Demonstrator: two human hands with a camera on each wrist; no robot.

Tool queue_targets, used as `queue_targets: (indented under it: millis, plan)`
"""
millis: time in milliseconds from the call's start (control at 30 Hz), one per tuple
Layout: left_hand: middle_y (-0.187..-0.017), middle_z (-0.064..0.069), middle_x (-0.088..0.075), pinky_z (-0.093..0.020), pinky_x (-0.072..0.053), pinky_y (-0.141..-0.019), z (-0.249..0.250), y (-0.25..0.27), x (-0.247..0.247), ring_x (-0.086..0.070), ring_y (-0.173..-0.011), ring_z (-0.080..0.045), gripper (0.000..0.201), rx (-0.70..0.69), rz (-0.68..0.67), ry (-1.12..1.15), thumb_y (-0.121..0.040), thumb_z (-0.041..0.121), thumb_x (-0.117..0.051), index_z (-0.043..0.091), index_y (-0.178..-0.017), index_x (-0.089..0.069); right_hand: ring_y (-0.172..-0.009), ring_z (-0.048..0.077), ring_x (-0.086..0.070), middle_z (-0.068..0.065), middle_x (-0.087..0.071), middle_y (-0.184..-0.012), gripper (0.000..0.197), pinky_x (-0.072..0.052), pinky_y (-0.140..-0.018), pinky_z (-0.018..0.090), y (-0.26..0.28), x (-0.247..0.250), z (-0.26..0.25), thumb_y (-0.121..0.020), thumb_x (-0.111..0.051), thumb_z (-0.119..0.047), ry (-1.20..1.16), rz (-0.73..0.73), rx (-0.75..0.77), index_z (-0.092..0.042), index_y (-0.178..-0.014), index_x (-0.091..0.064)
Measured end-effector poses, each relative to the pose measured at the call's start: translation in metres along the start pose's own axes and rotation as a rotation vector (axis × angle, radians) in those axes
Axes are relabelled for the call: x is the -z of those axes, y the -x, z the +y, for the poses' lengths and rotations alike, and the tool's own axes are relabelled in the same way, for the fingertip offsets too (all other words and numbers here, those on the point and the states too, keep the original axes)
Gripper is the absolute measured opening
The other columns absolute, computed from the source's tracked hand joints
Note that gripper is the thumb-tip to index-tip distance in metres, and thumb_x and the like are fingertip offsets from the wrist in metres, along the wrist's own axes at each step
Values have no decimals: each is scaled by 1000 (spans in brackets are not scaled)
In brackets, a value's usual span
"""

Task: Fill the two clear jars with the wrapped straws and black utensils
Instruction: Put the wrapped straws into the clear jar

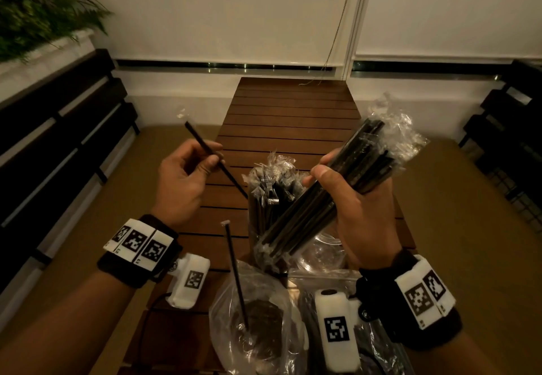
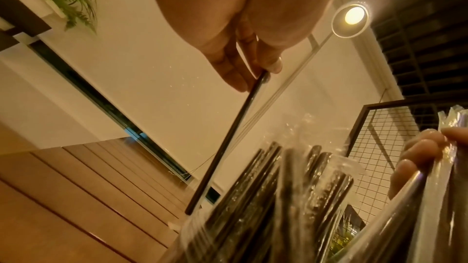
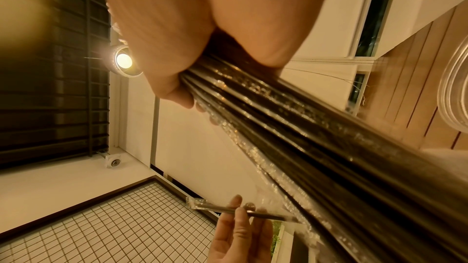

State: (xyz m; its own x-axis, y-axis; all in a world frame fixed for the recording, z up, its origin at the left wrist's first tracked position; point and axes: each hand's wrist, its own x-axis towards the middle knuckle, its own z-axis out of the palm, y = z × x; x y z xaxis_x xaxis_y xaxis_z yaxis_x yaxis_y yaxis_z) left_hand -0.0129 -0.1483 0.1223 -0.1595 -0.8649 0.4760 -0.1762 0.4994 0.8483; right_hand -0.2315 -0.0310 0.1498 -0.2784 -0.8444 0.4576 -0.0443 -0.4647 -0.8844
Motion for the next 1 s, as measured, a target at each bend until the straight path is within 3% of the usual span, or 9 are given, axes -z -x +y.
queue_targets:
  millis: [200,400,533,633,800,867,1000]
  plan:
    - [-94,7,-67,-20,-57,-80,2,1,5,-68,-88,-6,34,-26,101,74,-97,-1,-52,31,-98,-62,-80,24,-73,0,-72,-80,27,-60,-77,36,0,-1,1,-92,-64,-6,8,-11,6,-31,-82,-68]
    - [-93,5,-64,-18,-57,-79,4,0,7,-66,-86,-8,33,-46,143,157,-98,0,-48,30,-103,-61,-81,24,-73,0,-72,-80,25,-60,-78,38,-1,-1,1,-93,-64,-4,37,-6,1,-27,-84,-67]
    - [-94,7,-66,-14,-56,-77,1,3,0,-67,-84,2,34,29,-34,69,-96,-2,-50,30,-101,-62,-81,23,-73,-3,-72,-79,25,-61,-79,41,0,-4,-1,-90,-65,-11,55,1,6,-35,-81,-68]
    - [-99,8,-68,-14,-56,-79,-6,9,-11,-67,-90,3,32,63,-193,55,-94,-3,-55,27,-100,-65,-82,27,-73,-1,-72,-79,22,-60,-82,50,0,-5,-1,-89,-65,-11,59,17,2,-31,-81,-68]
    - [-97,-4,-72,-41,-58,-85,-31,14,-23,-68,-93,-20,13,39,-419,-106,-94,10,-61,18,-98,-70,-84,31,-72,-2,-72,-81,13,-58,-84,57,0,-8,-3,-82,-70,-25,57,33,-17,-37,-77,-69]
    - [-104,2,-71,-38,-56,-89,-38,16,-25,-67,-99,-15,22,33,-475,-135,-94,7,-61,24,-101,-71,-85,32,-71,-2,-71,-81,8,-57,-84,59,1,-8,-3,-80,-69,-30,53,37,-26,-37,-76,-69]
    - [-112,12,-59,-20,-52,-93,-44,19,-21,-59,-106,-1,44,6,-561,-177,-94,-7,-53,35,-103,-62,-86,32,-71,0,-71,-81,13,-56,-85,61,1,-7,-2,-84,-69,-24,46,35,-31,-35,-77,-69]
